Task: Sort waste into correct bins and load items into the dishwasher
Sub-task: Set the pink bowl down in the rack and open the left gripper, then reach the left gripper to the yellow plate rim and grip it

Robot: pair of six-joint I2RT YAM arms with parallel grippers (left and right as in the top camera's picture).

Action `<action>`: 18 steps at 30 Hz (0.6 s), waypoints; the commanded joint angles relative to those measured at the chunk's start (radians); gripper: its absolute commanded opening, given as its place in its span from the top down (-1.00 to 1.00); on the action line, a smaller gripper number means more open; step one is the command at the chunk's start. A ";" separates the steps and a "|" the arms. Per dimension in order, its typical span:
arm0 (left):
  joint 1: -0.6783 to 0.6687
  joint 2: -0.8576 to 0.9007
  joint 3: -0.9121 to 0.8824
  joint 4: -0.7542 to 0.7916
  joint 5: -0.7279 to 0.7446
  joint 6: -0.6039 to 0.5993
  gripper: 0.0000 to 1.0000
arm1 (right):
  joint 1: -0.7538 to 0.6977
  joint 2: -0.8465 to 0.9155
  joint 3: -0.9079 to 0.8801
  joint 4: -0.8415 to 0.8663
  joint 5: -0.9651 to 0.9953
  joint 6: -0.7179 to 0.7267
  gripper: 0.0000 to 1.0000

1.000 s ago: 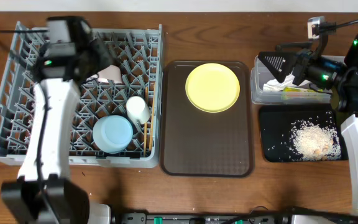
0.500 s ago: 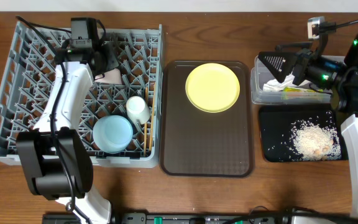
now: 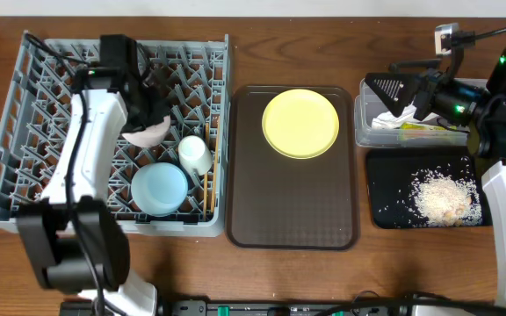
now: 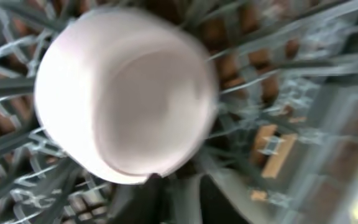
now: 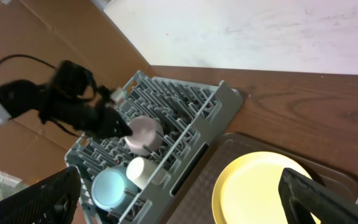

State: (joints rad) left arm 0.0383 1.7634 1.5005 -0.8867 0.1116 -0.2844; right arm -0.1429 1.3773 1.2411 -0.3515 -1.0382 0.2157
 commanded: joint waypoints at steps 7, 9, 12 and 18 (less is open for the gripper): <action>-0.201 -0.103 0.046 0.053 0.176 -0.008 0.10 | 0.000 0.000 0.000 -0.001 -0.001 -0.015 -0.98; -0.271 -0.089 0.040 0.087 0.176 -0.008 0.02 | 0.000 0.000 0.000 -0.001 -0.002 -0.015 -0.99; -0.364 -0.060 0.040 0.139 0.169 -0.008 0.01 | 0.000 0.000 0.000 -0.001 -0.001 -0.015 -0.98; -0.549 0.055 0.040 0.255 0.103 -0.008 0.62 | 0.000 0.000 0.000 -0.001 -0.001 -0.015 -0.99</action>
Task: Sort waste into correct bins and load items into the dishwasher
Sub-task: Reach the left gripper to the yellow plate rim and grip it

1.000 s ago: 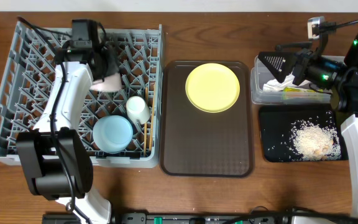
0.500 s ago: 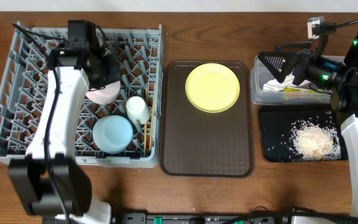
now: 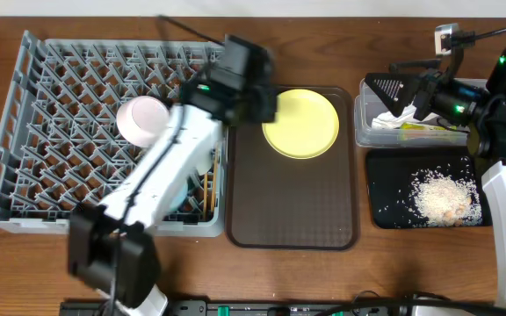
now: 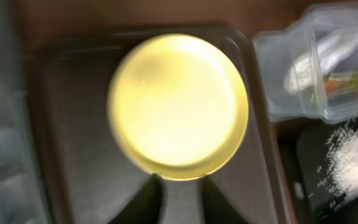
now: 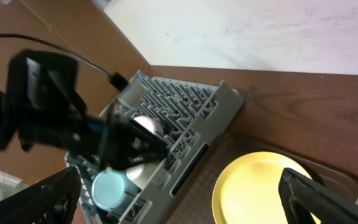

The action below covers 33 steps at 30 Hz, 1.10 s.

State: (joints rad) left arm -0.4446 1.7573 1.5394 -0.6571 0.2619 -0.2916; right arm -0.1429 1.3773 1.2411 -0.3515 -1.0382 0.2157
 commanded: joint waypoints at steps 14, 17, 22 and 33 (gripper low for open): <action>-0.193 0.361 0.001 0.062 -0.263 -0.001 0.77 | 0.000 0.000 0.000 -0.001 -0.001 -0.015 -0.99; -0.189 0.357 0.001 -0.004 -0.304 -0.001 0.77 | 0.000 0.000 0.000 -0.001 -0.001 -0.015 -0.98; -0.189 0.331 0.001 -0.115 -0.433 -0.001 0.77 | 0.000 0.000 0.000 -0.001 -0.001 -0.015 -0.99; -0.201 0.230 0.004 -0.115 -0.284 -0.002 0.52 | 0.000 0.000 0.000 -0.001 -0.001 -0.014 -0.99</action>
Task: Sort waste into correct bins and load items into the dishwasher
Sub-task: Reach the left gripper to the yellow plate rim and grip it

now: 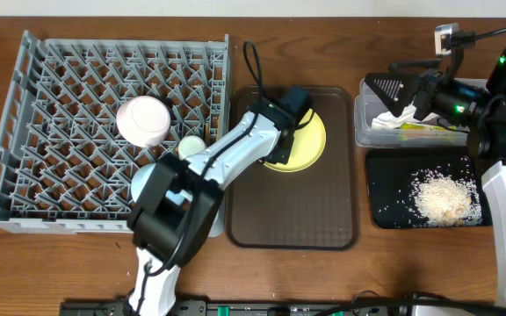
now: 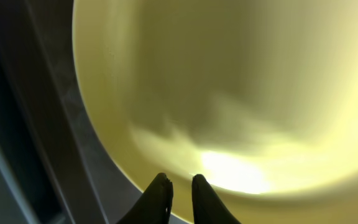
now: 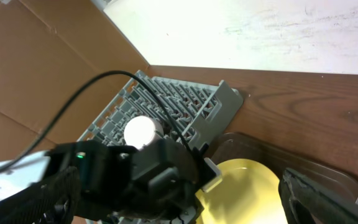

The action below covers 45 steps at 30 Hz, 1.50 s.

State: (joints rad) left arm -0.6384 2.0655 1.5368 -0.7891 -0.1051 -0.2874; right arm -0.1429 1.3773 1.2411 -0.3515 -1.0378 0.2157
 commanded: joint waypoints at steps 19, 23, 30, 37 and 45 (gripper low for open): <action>-0.127 0.008 -0.004 0.379 0.208 -0.039 -0.01 | 0.000 0.000 0.000 -0.001 -0.002 -0.015 -0.99; -0.127 0.055 -0.005 0.414 0.171 -0.039 -0.01 | 0.000 0.000 0.000 -0.001 -0.002 -0.015 -0.99; -0.127 0.142 -0.005 0.417 0.172 -0.040 0.02 | 0.000 0.000 0.000 -0.001 -0.002 -0.015 -0.99; -0.133 0.192 -0.005 0.401 0.171 -0.039 0.54 | 0.000 0.000 0.000 -0.001 -0.002 -0.015 -0.99; -0.132 0.152 -0.005 0.383 0.171 -0.039 0.85 | -0.001 0.000 0.000 -0.001 -0.002 -0.015 -0.98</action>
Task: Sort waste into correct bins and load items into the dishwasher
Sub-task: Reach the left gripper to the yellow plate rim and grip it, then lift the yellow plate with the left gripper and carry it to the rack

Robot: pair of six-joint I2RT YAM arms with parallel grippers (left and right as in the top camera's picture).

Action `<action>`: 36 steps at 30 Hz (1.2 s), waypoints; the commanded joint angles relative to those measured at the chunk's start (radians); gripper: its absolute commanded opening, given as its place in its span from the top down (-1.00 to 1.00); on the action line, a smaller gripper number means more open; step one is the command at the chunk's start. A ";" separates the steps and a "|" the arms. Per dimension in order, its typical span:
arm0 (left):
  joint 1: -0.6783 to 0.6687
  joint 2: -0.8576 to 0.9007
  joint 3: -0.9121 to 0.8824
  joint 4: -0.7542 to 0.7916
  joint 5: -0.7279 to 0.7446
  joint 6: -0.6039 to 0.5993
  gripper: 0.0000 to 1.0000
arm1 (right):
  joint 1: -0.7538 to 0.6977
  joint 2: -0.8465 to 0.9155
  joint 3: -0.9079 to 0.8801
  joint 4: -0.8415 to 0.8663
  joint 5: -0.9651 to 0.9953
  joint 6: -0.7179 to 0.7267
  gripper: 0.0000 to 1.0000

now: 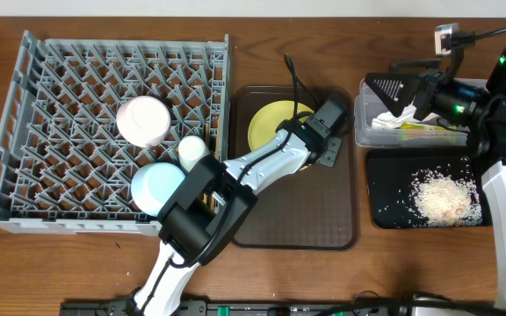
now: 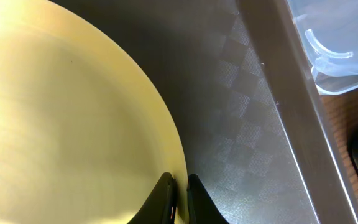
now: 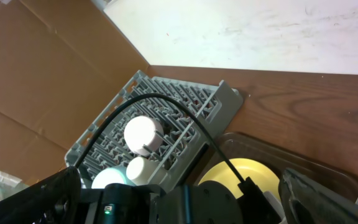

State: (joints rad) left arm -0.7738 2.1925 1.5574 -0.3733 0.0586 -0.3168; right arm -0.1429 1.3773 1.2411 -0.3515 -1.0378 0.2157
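The yellow plate (image 1: pixel 271 123) lies on the brown tray (image 1: pixel 292 211), toward its upper left. My left gripper (image 1: pixel 310 149) reaches in at the plate's right edge. In the left wrist view the left gripper (image 2: pixel 179 186) is shut on the plate's rim, one finger over the yellow plate (image 2: pixel 73 112) and one on the tray side. The grey dish rack (image 1: pixel 25 175) holds a pink bowl (image 1: pixel 143 120), a white cup (image 1: pixel 193 151) and a blue bowl (image 1: pixel 158 187). My right gripper (image 1: pixel 400 95) hangs open over the clear bin, nothing between its fingers (image 3: pixel 55 199).
A clear bin (image 1: pixel 408 123) with white and coloured waste stands at the right, behind a black tray (image 1: pixel 385 175) scattered with rice. The left arm lies across the tray's left part and the rack's right edge. A cable loops above the plate.
My left gripper was low over the plate near its left side, fingers close together. Now it is at the plate's right rim and shut on it. The plate sits further left on the tray.
My left gripper was at the pink bowl over the rack. Then the bowl lay in the rack and the gripper hovered above the yellow plate. It then hung low over the plate, and now grips its rim. The right arm has stayed still.
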 commanded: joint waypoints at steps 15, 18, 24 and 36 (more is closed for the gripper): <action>0.108 -0.509 -0.025 -0.086 0.009 -0.011 0.85 | 0.000 0.000 0.000 -0.001 -0.002 -0.015 -0.98; 0.162 -0.577 -0.025 -0.122 0.025 -0.011 0.85 | 0.000 0.000 0.000 -0.001 -0.002 -0.015 -0.98; 0.332 -0.640 -0.025 -0.153 0.307 -0.026 0.85 | 0.000 0.000 0.000 -0.001 -0.002 -0.015 -0.99; 0.734 -0.623 -0.026 -0.153 0.818 -0.089 0.84 | 0.000 0.000 0.000 -0.001 -0.002 -0.015 -0.98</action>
State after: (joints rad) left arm -0.0982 1.5688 1.5234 -0.5278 0.7162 -0.3931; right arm -0.1429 1.3773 1.2411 -0.3515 -1.0378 0.2157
